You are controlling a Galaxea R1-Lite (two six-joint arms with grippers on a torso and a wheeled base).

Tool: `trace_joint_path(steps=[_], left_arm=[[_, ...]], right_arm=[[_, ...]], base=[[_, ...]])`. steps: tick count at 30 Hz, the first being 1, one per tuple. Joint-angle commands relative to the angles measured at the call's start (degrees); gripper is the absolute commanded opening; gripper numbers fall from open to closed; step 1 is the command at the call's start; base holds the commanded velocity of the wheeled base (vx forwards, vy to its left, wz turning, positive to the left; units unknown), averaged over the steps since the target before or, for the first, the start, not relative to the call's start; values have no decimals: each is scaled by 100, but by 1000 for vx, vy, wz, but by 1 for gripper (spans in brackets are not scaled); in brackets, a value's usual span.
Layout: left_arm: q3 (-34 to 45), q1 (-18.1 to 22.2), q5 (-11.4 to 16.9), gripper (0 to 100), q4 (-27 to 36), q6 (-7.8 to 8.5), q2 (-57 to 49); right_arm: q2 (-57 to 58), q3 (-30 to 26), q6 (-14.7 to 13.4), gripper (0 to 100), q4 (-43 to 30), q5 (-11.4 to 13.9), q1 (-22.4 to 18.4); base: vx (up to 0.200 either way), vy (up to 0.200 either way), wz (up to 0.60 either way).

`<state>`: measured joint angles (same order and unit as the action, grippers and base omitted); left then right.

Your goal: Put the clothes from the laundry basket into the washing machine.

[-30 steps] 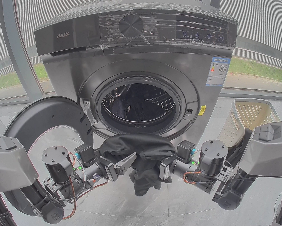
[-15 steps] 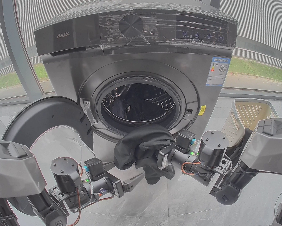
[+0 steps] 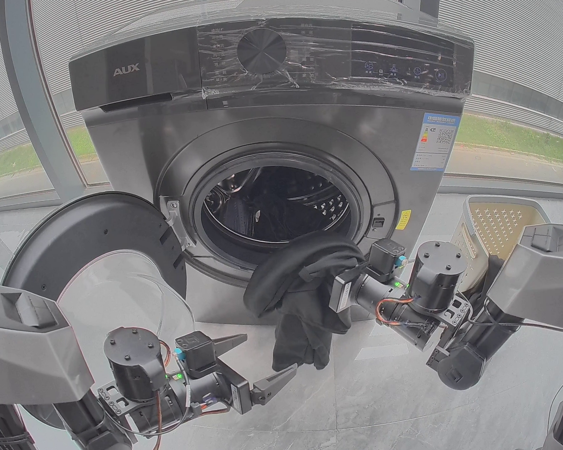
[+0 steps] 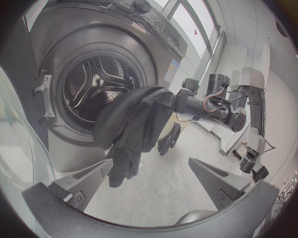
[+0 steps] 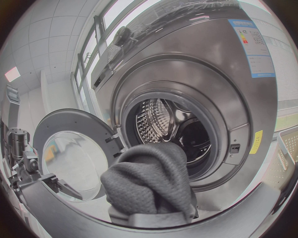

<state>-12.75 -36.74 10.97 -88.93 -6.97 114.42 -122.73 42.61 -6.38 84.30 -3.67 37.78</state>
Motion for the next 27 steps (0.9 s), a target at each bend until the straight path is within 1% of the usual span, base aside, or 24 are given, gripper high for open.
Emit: trace_joint_path(steps=[1, 5, 9, 12, 14, 15, 19, 22, 23, 25, 27], left_arm=[[352, -8, 1, 100, -1, 3, -438], [475, 18, 1, 100, -1, 12, -473], [352, 97, -16, 100, -1, 21, -350], [53, 194, -25, 100, -1, 21, -95], [-52, 229, -16, 100, -1, 21, -16], [-324, 273, -25, 100, -1, 21, 168], [-738, 299, -7, 100, -1, 12, 432], [-975, 299, -7, 100, -1, 21, 608], [-1177, 308, 1, 100, -1, 38, 810], [-1326, 308, 1, 100, -1, 126, 986], [-1423, 308, 10, 100, -1, 293, 1135]], right_arm=[[13, 20, 5, 0, 16, 7, -201], [30, 2, 5, 0, 25, 7, -192], [153, -59, 5, 0, 25, 7, -43], [241, -156, 5, 0, 25, 7, 124], [268, -191, -4, 0, 25, 7, 151], [303, -314, -4, 0, 52, 7, 221], [408, -490, -4, 0, 78, 7, 309], [426, -508, -4, 0, 69, 7, 344], [417, -508, -4, 0, 69, 7, 371], [417, -508, -4, 0, 60, 7, 397], [408, -508, -4, 0, 52, 7, 415]], base=[[0, 0, 0], [0, 0, 0], [0, 0, 0], [0, 0, 0], [0, 0, 0], [0, 0, 0], [0, 0, 0], [0, 0, 0], [0, 0, 0], [0, 0, 0], [0, 0, 0]])
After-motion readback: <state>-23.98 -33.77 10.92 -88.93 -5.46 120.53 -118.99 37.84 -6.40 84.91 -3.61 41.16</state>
